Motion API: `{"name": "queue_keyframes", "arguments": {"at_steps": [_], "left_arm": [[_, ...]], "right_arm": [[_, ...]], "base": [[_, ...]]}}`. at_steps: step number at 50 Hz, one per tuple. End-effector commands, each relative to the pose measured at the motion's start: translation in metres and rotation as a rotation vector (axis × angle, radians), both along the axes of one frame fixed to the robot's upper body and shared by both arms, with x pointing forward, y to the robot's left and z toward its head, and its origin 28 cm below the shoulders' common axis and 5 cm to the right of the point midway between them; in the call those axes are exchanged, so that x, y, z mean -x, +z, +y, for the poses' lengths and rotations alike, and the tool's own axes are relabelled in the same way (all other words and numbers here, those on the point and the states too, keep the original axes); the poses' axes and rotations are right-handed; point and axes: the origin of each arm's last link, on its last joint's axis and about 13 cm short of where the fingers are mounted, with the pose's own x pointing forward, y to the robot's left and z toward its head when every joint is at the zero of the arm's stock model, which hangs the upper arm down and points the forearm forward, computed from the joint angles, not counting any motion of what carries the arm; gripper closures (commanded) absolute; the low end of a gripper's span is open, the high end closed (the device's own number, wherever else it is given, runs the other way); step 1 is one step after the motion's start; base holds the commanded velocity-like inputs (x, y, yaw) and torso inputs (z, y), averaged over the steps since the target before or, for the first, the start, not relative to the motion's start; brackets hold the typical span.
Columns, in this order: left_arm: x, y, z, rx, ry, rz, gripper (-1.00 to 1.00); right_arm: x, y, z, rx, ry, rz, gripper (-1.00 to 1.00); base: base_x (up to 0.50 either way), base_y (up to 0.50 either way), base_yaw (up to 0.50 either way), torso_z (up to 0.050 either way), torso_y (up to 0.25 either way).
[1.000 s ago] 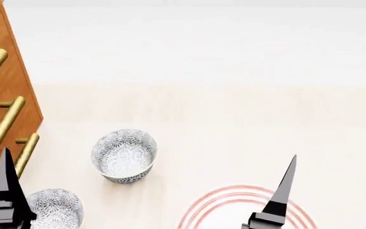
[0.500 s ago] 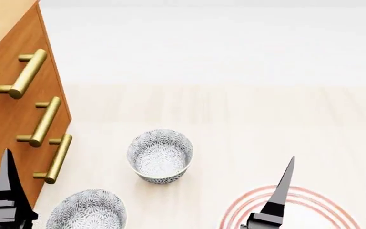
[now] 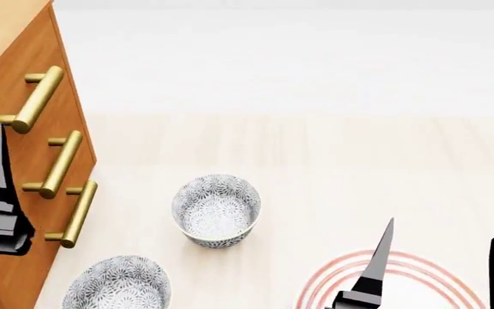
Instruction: Open the top drawer of the cabinet.
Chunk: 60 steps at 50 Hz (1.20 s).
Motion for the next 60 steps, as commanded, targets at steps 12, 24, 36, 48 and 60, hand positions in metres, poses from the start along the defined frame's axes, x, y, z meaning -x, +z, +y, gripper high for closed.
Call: {"name": "queue_keyframes", "arguments": {"at_steps": [12,24,36,48,60], "left_arm": [[-0.017,0.058,0.012,-0.563,0.24,0.059,-1.0],[-0.051,0.074,0.016,-0.832,0.413,0.056,-1.0],[-0.056,0.057,0.008,-0.818,0.228,0.256,-1.0],[-0.057,0.04,0.003,-0.838,0.096,0.4,-1.0],[-0.067,0.036,0.0,-0.832,0.087,0.414,-1.0]], "right_arm": [[0.002,-0.008,0.0,-0.002,0.028,0.041,-1.0],[0.001,-0.014,0.002,0.016,0.035,0.055,-1.0],[0.001,-0.017,0.002,0.027,0.045,0.065,-1.0],[0.001,-0.018,0.002,0.035,0.05,0.072,-1.0],[0.001,-0.021,0.001,0.042,0.049,0.082,-1.0]], "base": [[0.0,0.0,0.0,0.0,0.0],[0.0,0.0,0.0,0.0,0.0],[0.0,0.0,0.0,0.0,0.0],[0.0,0.0,0.0,0.0,0.0],[0.0,0.0,0.0,0.0,0.0]]}}
